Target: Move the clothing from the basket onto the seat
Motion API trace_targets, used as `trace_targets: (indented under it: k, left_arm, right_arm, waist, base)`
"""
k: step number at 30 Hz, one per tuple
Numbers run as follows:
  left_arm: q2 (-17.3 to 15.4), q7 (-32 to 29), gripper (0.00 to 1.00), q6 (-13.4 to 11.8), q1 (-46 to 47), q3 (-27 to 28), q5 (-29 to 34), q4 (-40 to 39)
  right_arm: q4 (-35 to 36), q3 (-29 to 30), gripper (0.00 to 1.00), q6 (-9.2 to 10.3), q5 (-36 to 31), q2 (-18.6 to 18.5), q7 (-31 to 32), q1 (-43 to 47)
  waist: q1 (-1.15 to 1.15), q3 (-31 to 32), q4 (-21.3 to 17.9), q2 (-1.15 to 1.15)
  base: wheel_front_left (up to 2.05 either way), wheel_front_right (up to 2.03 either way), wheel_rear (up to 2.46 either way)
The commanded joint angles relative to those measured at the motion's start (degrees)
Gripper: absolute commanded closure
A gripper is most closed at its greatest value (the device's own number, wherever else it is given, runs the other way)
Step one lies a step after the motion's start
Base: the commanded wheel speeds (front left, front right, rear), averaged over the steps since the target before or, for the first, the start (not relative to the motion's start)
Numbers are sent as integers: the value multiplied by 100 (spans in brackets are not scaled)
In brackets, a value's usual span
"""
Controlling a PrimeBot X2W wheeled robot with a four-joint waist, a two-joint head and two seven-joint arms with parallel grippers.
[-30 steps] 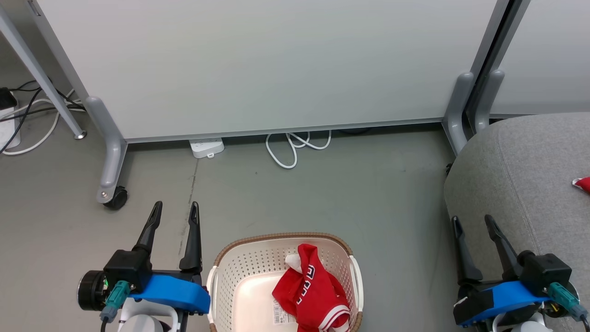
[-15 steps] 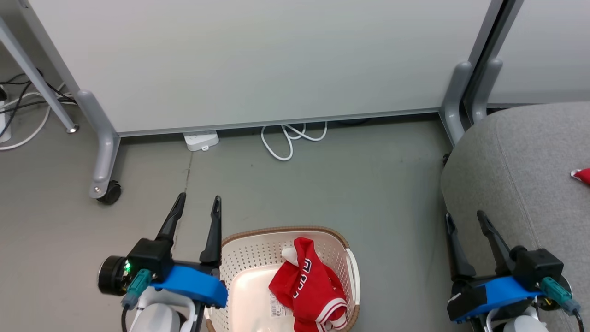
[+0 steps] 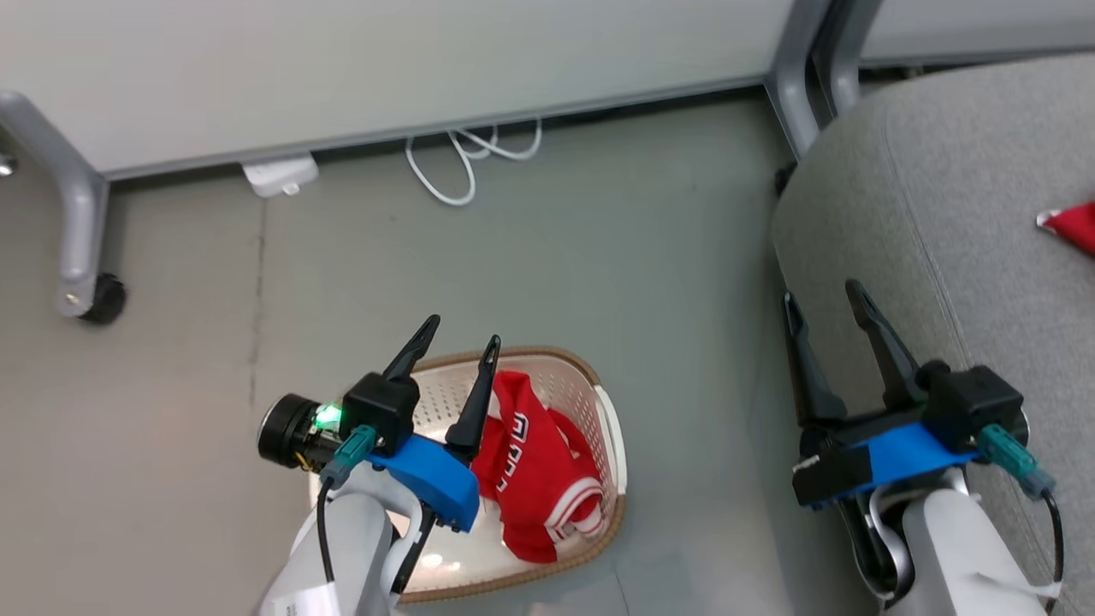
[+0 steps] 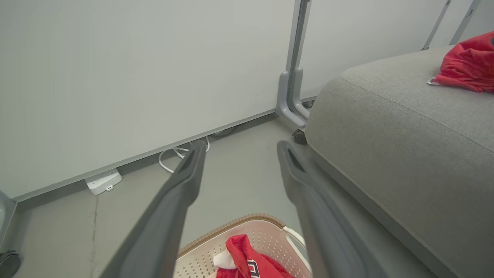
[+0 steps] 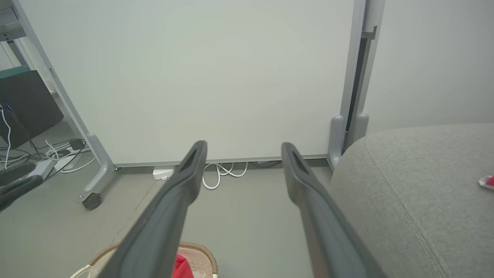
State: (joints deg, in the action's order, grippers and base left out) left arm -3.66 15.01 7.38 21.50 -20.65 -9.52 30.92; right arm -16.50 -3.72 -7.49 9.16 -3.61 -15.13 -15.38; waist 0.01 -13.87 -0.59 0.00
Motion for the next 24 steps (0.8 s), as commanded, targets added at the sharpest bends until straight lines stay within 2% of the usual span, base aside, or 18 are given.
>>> trace_targets:
  k: [1,11,24]
  left_arm:
    - [-87,24,0,13,157,-81,-23,108]
    - [-460,22,0,10,1194,-1093,-399,1251]
    - [-718,22,0,11,2032,-1950,-914,2360]
  right_arm:
    - [28,-46,0,-1,7,-13,-3,-153]
    - [279,-298,0,-1,35,60,-3,-934]
    - [540,-336,0,-1,88,78,-3,-1407]
  waist:
    - [-1,-418,-313,0]
    - [-1,-1620,-812,0]
    - [-1,-2670,-1057,0]
  base:
    - [0,0,0]
    - [0,0,0]
    - [0,0,0]
